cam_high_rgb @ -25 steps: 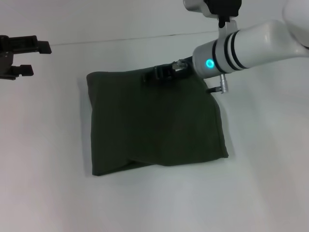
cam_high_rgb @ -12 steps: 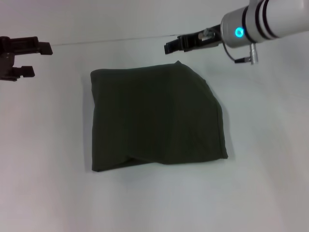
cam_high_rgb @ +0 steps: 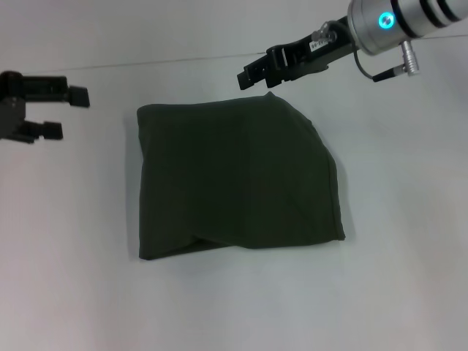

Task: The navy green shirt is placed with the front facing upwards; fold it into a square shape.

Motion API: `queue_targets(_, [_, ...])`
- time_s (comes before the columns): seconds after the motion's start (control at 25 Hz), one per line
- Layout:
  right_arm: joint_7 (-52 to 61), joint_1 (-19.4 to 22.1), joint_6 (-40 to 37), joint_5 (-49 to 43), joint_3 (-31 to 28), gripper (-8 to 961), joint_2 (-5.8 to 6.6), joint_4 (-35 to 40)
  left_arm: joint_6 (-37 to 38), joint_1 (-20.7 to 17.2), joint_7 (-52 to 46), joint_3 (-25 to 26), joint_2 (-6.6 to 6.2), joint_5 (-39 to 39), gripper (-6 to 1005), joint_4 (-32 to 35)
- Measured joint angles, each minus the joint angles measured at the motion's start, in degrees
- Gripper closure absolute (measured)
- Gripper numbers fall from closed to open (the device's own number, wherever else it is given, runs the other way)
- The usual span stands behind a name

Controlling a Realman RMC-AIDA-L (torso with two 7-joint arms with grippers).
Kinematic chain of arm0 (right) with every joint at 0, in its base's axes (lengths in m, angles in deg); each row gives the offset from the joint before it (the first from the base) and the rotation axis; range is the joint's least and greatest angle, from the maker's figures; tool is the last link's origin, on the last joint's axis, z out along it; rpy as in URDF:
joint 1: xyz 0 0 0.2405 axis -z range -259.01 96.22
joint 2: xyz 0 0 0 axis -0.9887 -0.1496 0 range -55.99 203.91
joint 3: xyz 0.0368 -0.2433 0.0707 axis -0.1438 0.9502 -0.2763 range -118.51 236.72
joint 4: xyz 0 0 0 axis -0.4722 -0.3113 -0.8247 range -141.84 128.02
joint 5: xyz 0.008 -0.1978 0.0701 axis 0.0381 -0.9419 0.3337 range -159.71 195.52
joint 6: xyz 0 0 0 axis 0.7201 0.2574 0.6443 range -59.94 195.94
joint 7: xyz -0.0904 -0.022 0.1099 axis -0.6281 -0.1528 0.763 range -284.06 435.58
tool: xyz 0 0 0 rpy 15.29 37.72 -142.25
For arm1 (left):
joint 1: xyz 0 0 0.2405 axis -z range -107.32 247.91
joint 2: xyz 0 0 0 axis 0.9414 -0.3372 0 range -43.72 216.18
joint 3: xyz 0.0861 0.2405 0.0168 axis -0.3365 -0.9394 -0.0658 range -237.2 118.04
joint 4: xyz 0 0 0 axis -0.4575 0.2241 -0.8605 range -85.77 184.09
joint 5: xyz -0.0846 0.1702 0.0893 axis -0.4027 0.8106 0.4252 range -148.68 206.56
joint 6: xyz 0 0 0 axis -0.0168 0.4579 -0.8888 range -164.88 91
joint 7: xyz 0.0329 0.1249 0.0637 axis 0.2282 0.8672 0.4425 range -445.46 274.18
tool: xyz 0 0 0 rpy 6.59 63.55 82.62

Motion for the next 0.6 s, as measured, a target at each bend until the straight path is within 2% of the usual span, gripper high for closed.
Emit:
queue_targets(0.24, [-0.4,-1.7,-6.2,-0.3,-1.2,419,1.08,0.0,2.3,-0.1,-0.6,-5.0,-0.38,1.9,50,0.4])
queue_targets(0.6, [-0.3,-1.9,-13.5,-5.3,-1.2,424,0.88,-0.2,3.1,-0.6,-0.8,-5.3,-0.07,6.7,50,0.5])
